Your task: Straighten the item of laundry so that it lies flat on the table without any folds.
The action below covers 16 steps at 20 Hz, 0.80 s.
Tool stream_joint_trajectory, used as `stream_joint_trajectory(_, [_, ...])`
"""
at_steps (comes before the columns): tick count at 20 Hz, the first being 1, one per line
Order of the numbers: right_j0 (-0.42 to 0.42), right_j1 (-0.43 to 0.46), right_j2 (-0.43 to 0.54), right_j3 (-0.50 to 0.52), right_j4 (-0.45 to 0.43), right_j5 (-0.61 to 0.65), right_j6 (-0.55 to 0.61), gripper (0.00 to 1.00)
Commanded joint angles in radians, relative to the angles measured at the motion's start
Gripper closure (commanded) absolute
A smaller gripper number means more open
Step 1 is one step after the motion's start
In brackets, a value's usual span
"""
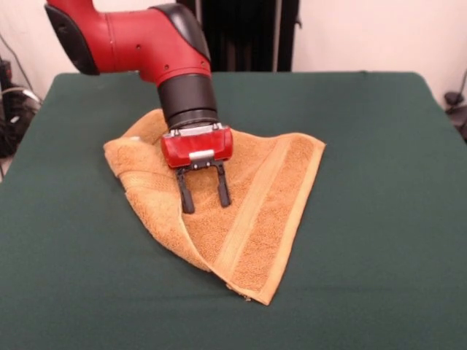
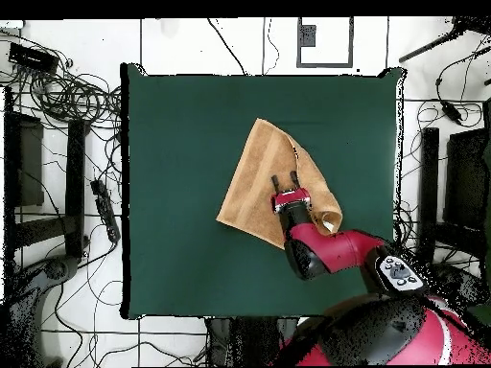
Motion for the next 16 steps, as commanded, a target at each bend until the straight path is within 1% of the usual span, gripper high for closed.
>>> stream_joint_trajectory(1, [0.052,0.049,-0.128,-0.200,0.013,0.116,-0.063,0.00])
stream_joint_trajectory(4, [0.054,0.044,-0.131,-0.205,-0.011,0.110,-0.043,0.00])
stream_joint_trajectory(6, [0.032,0.021,-0.094,-0.196,-0.081,0.136,0.031,0.00])
stream_joint_trajectory(8, [0.014,-0.001,-0.071,-0.187,-0.133,0.155,0.080,0.00])
stream_joint_trajectory(11, [0.007,-0.025,-0.060,-0.187,-0.196,0.183,0.107,0.00])
stream_joint_trajectory(13, [0.012,-0.021,-0.066,-0.200,-0.220,0.188,0.102,0.00])
stream_joint_trajectory(16, [0.002,-0.024,-0.052,-0.207,-0.259,0.196,0.130,0.00])
